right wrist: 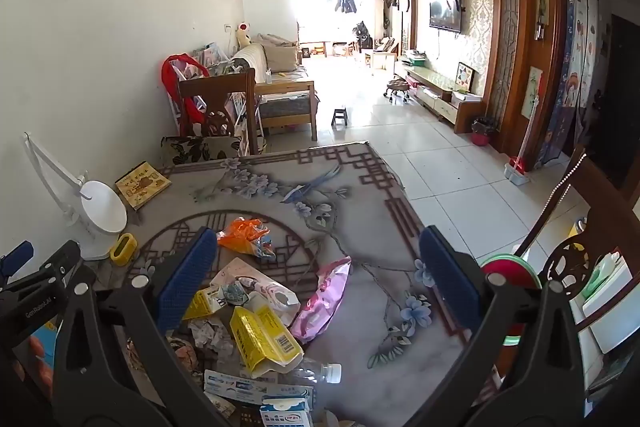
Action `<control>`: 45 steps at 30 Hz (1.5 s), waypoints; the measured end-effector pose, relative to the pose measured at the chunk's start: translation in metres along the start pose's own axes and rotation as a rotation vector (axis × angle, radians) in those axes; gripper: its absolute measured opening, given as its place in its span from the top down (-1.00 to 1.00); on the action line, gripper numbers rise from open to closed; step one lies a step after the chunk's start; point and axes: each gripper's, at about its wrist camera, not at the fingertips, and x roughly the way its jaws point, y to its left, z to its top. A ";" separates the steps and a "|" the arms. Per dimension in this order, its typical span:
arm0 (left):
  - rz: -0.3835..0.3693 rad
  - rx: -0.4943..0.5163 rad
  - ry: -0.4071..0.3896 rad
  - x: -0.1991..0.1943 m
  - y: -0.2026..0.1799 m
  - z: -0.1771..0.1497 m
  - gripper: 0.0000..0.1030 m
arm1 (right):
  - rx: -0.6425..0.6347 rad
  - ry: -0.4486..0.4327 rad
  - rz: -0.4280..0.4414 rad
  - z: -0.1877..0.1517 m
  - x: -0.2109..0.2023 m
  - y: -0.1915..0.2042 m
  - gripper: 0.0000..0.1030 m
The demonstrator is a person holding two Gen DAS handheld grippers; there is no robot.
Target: Collect trash
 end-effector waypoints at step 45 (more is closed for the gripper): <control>0.019 0.007 -0.001 0.002 -0.009 -0.005 -0.85 | -0.003 0.021 -0.029 -0.004 0.002 -0.004 -0.94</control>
